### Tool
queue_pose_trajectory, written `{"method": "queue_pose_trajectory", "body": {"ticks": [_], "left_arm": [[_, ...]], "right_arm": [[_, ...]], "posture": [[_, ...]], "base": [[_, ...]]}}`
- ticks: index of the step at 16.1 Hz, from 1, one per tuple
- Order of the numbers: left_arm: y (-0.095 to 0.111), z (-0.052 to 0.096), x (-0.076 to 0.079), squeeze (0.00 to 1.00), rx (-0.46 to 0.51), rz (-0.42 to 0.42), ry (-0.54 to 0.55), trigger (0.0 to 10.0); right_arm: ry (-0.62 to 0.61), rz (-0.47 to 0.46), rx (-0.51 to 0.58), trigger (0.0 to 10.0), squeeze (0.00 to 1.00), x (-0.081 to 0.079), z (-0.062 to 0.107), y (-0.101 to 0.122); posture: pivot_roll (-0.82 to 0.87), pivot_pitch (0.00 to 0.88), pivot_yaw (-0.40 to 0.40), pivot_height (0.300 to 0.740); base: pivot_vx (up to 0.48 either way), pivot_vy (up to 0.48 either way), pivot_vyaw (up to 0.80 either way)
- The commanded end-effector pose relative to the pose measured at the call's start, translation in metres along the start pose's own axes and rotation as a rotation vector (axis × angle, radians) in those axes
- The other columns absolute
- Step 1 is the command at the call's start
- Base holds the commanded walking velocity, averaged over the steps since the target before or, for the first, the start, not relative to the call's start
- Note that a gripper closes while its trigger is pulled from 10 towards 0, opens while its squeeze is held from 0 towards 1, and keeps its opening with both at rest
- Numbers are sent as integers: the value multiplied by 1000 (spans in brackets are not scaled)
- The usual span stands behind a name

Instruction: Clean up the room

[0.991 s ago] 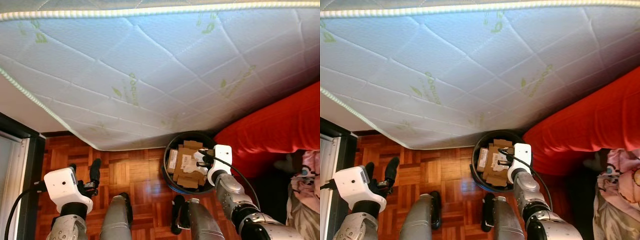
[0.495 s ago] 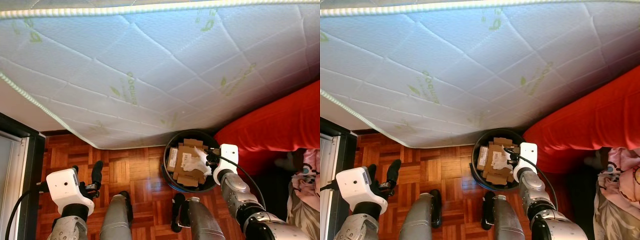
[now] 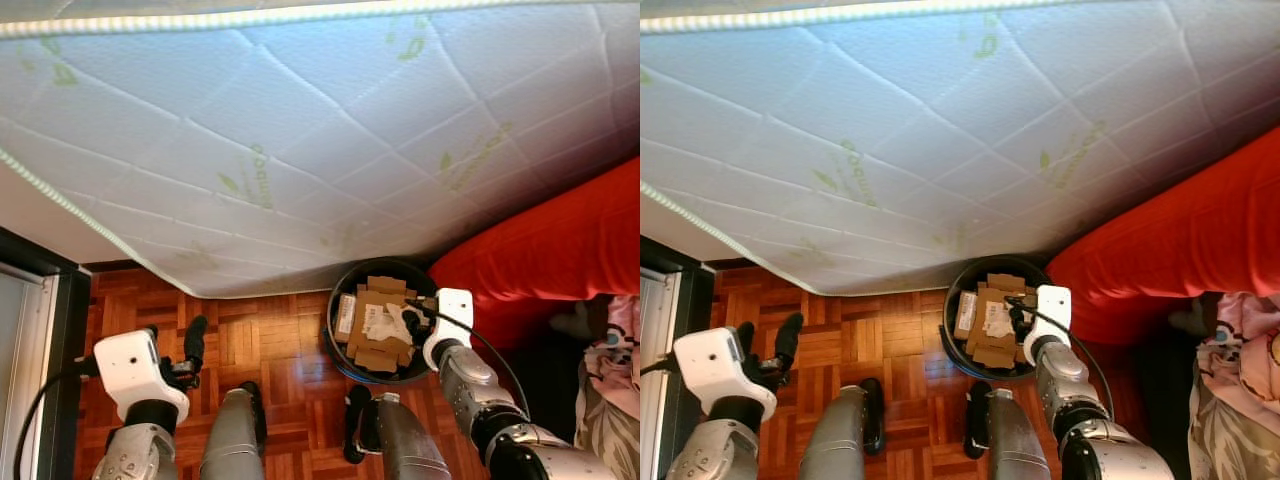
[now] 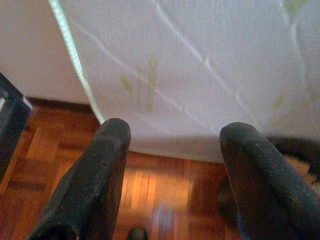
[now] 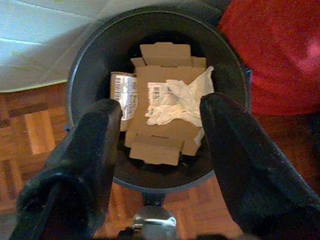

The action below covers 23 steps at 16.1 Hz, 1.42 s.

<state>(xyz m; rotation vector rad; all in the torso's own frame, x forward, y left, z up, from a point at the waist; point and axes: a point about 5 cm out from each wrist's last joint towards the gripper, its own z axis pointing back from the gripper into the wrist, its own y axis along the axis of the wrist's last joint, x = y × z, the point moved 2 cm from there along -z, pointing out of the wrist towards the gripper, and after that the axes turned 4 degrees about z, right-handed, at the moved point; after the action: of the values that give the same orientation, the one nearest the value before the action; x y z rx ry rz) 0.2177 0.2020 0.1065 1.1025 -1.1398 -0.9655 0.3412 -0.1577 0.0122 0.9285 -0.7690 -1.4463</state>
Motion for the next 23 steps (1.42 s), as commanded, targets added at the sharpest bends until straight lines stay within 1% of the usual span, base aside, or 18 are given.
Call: {"method": "queue_pose_trajectory", "body": {"ticks": [1,2,4,5,6,7,8,10,12,13,15,17,18,19,21,23], "left_arm": [[-22,8,-14,0,-86,-10,38,10000],[-43,10,-22,0,-154,-30,44,10000],[-78,15,-41,0,-265,-52,88,10000],[-94,16,-49,0,-312,-63,107,10000],[-107,19,-54,0,-354,-74,118,10000],[-123,17,-59,0,-410,-94,115,10000],[-134,21,-61,0,-453,-113,112,10000],[-155,16,-66,0,-533,-136,117,10000],[-167,11,-66,0,-579,-168,102,10000],[-172,11,-66,0,-607,-170,103,10000],[-173,6,-65,0,-615,-168,110,10000],[-177,2,-60,0,-635,-166,105,10000],[-178,2,-59,0,-638,-168,103,10000],[-180,2,-59,0,-650,-165,109,10000],[-183,4,-59,0,-671,-166,115,10000],[-184,3,-58,0,-677,-168,113,10000]], "right_arm": [[-3,-38,-51,10000,0,5,6,-21],[-12,-50,-52,10000,0,13,10,-30],[-40,-66,-68,10000,0,29,20,-47],[-44,-53,-92,10000,0,34,23,-55],[-43,-24,-121,10000,0,38,27,-64],[-50,-39,-136,10000,0,40,31,-72],[-70,-61,-146,10000,0,47,37,-81],[-113,-109,-160,10000,0,55,45,-93],[-122,-143,-155,10000,0,56,47,-96],[-127,-144,-198,10000,0,52,48,-103],[-119,-150,-203,10000,0,47,47,-103],[-119,-135,-245,10000,0,43,49,-112],[-117,-132,-252,10000,0,43,49,-112],[-113,-122,-277,10000,0,41,52,-120],[-140,-137,-314,10000,0,42,60,-133],[-149,-125,-360,10000,0,43,68,-146]], "posture": [[226,477,-79,670],[218,427,-73,670],[199,358,-73,670],[189,323,-75,670],[186,312,-76,670],[175,235,-75,670],[175,235,-75,670],[157,121,-69,670],[150,63,-65,678],[143,37,-66,693],[142,7,-68,713],[147,0,-67,738],[145,0,-67,740],[137,0,-67,740],[134,0,-61,740],[118,0,-49,740]], "base": [[0,0,0],[0,0,0],[0,0,0],[0,0,0],[0,0,0],[0,0,0],[0,0,0],[0,0,0],[0,0,0],[0,0,0],[0,0,0],[0,0,0],[0,0,0],[0,0,0],[0,0,0],[0,0,0]]}}
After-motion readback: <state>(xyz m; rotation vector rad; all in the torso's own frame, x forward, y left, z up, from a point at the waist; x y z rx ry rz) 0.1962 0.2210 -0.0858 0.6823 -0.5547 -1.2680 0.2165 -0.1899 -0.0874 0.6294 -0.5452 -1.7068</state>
